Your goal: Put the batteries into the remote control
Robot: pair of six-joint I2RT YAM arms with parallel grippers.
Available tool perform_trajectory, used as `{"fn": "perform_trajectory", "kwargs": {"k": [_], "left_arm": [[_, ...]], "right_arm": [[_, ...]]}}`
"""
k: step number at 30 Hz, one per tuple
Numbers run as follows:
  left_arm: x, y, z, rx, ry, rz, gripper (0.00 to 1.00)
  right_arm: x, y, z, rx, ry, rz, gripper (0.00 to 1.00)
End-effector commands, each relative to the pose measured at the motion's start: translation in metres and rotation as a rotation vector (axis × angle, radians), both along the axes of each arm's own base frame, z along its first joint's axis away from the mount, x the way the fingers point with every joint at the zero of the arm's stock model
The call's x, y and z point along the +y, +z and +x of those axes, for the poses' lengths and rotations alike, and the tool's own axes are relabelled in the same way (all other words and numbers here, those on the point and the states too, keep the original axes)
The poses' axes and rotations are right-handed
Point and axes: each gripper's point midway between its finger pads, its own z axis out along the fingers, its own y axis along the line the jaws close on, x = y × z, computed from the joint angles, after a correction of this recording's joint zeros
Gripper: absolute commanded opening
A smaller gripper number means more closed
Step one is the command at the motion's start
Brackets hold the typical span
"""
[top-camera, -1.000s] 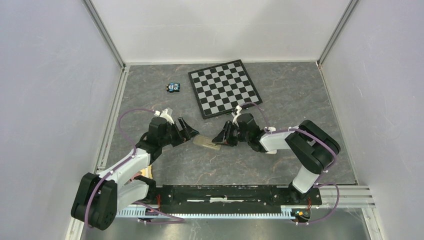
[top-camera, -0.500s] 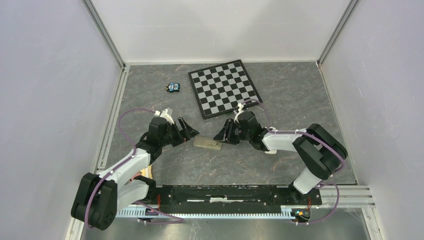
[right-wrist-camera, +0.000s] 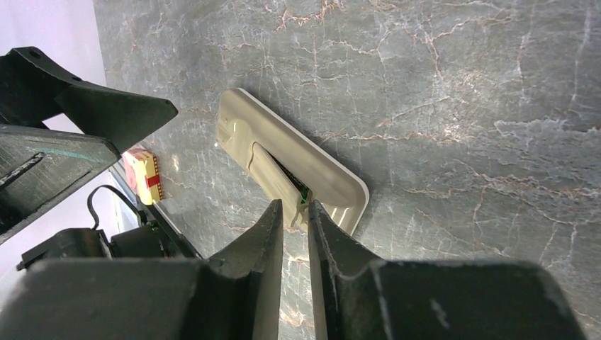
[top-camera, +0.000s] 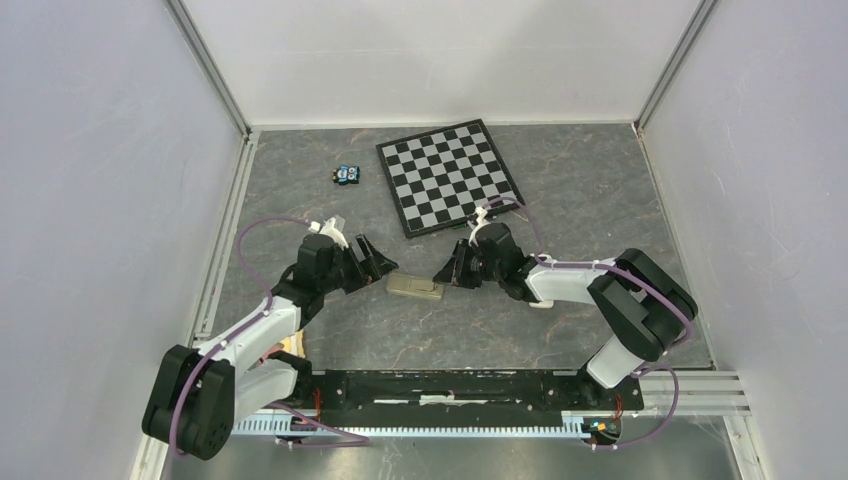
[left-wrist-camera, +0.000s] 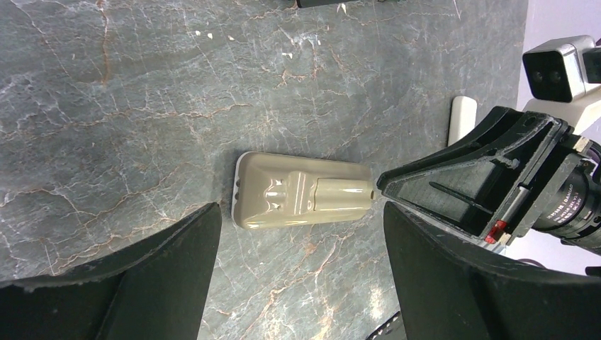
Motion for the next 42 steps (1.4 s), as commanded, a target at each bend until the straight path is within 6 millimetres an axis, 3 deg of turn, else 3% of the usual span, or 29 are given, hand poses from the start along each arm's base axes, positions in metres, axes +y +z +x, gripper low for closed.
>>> {"fn": "perform_trajectory", "kwargs": {"k": [1, 20, 32, 42], "left_arm": [[0.001, 0.015, 0.015, -0.075, 0.000, 0.019, 0.89], [0.000, 0.003, 0.010, -0.035, -0.014, 0.027, 0.89], [0.000, 0.001, 0.011, -0.030, -0.011, 0.031, 0.89], [0.004, 0.004, 0.012, -0.041, 0.009, 0.042, 0.88]], "right_arm": [[0.010, 0.019, 0.008, -0.072, 0.028, 0.025, 0.23], [0.013, 0.002, -0.002, -0.063, 0.074, -0.024, 0.10], [0.010, -0.001, 0.004, -0.114, 0.096, -0.108, 0.04], [0.024, 0.040, 0.012, -0.317, 0.169, -0.078, 0.00]]}}
